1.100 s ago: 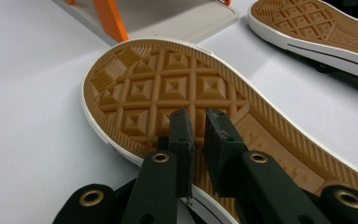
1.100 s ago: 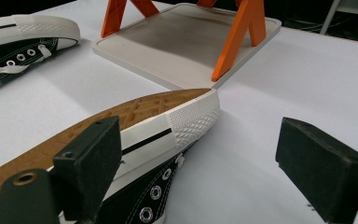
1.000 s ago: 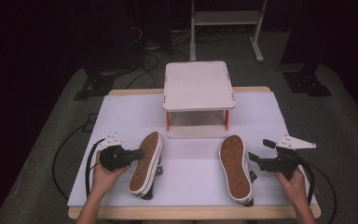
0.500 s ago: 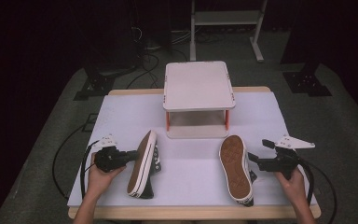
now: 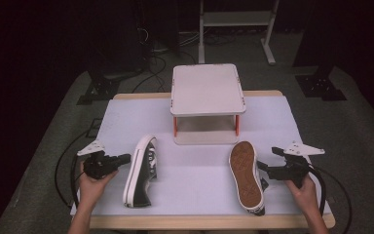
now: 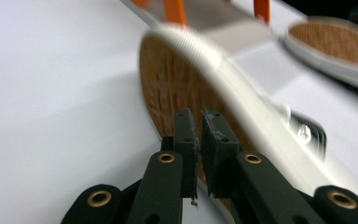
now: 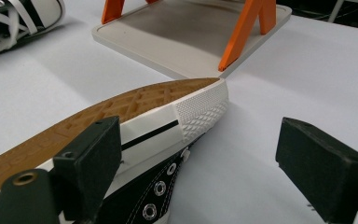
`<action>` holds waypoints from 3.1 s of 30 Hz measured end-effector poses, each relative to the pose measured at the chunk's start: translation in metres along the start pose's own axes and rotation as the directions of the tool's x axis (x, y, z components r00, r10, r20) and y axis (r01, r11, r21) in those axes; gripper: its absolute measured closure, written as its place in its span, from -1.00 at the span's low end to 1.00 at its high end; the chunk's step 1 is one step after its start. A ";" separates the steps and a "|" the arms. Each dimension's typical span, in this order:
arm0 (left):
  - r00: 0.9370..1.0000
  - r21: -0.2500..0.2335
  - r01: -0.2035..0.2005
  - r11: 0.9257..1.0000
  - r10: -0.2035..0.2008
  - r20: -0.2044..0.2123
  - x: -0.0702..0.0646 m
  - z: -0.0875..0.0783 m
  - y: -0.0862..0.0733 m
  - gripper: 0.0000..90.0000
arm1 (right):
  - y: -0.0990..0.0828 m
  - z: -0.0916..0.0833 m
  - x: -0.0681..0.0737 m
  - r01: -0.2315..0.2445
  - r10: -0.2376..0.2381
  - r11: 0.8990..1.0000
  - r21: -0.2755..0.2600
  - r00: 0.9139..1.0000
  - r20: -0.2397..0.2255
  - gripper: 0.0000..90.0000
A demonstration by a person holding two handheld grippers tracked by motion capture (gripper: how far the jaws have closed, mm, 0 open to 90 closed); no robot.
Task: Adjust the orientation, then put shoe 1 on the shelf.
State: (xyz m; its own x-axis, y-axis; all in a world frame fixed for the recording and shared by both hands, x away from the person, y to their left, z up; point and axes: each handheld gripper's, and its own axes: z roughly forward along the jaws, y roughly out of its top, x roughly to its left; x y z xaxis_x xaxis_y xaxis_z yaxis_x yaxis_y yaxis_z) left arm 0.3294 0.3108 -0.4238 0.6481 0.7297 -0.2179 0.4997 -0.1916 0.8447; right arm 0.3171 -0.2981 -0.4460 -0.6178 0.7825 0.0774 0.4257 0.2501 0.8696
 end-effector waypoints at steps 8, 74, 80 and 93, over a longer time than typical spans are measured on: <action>0.999 -0.029 -0.026 0.999 0.027 0.045 -0.008 -0.013 0.005 0.85 | -0.001 0.003 0.001 0.002 -0.002 1.000 0.008 1.000 0.000 -0.69; 0.995 -0.063 0.050 0.997 -0.045 0.086 -0.007 -0.026 0.005 0.48 | -0.006 -0.008 -0.006 -0.045 0.045 0.999 -0.023 0.999 0.001 -0.69; 0.991 -0.105 0.097 0.990 -0.087 0.103 -0.004 -0.027 0.008 0.17 | -0.006 -0.009 -0.009 -0.061 0.060 0.997 -0.041 0.998 -0.006 -0.69; 0.986 -0.149 0.147 0.978 -0.132 0.104 -0.011 -0.024 0.004 -0.26 | -0.006 -0.009 -0.006 -0.050 0.049 0.998 -0.026 0.999 -0.005 -0.69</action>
State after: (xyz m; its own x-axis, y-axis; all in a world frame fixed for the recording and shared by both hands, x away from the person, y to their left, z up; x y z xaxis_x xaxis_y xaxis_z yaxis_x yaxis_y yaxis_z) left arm 0.3104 0.3177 -0.4058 0.6330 0.6760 -0.3772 0.4983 0.0171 0.8668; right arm 0.3125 -0.3094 -0.4476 -0.5992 0.7911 0.1227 0.4385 0.1962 0.8770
